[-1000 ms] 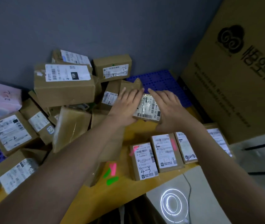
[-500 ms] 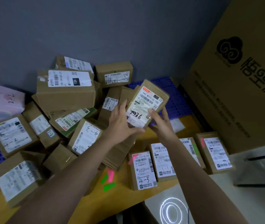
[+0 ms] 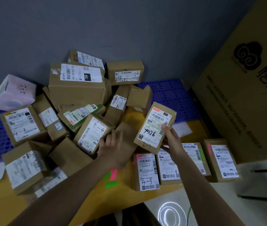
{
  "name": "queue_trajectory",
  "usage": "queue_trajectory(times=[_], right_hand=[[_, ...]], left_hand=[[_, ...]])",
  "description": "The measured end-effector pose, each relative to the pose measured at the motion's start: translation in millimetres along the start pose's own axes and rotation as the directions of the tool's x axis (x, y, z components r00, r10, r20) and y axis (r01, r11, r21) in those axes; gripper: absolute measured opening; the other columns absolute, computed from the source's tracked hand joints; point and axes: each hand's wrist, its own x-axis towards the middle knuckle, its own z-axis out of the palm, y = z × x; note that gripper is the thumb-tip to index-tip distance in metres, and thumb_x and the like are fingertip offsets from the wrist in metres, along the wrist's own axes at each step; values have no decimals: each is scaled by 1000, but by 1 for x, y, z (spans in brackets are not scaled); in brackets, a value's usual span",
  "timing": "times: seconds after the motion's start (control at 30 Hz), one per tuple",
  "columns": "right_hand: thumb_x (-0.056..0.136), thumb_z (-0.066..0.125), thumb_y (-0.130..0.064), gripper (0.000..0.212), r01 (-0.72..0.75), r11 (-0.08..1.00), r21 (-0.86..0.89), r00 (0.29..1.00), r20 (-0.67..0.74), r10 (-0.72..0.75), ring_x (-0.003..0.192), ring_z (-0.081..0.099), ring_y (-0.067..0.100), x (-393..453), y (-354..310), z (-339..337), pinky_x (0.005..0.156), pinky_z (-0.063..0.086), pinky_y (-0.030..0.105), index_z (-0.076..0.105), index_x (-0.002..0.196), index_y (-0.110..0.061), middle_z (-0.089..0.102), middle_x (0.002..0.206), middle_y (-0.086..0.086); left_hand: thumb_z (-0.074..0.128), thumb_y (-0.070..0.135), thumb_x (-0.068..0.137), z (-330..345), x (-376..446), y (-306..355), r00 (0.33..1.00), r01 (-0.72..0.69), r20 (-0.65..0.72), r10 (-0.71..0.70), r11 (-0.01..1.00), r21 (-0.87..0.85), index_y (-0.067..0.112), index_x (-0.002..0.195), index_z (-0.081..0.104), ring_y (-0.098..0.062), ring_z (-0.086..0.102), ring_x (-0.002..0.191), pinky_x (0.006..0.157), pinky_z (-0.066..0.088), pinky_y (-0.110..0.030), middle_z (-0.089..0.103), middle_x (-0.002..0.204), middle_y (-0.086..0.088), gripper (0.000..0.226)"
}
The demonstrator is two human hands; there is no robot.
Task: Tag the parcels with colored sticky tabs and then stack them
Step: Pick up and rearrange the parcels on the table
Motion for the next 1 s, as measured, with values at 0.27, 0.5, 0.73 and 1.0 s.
queue_trajectory(times=[0.27,0.5,0.73,1.0], right_hand=[[88,58,-53,47,-5,1000,31,1000,-7,5,103,66,20,3,4,-3,78,53,36,52,129,-32,70,112,1],[86,57,-54,51,33,996,89,999,-45,-30,104,66,22,0,-1,-16,87,52,41,52,130,-30,68,115,4],[67,60,-66,74,0,998,66,1000,-18,1,102,68,19,-12,1,-22,83,54,37,55,130,-27,70,114,3],[91,53,-51,41,-34,999,-15,997,72,35,98,69,15,-39,23,2,80,53,32,59,122,-25,72,109,-1]], left_hand=[[64,53,75,4,10,13,999,34,33,-28,976,-213,22,147,-25,-38,-13,143,109,17,-54,-23,153,-21,118],[47,49,93,-11,40,33,954,-81,-297,22,979,-188,12,146,22,-35,23,139,104,35,-43,20,151,-18,68],[45,15,97,-20,56,46,979,12,-192,-73,954,-301,5,139,34,-33,51,114,82,47,-39,41,133,-17,44],[54,14,86,62,-8,-16,909,-203,-415,23,896,-395,1,94,65,-37,60,85,65,46,-37,58,99,-17,19]])
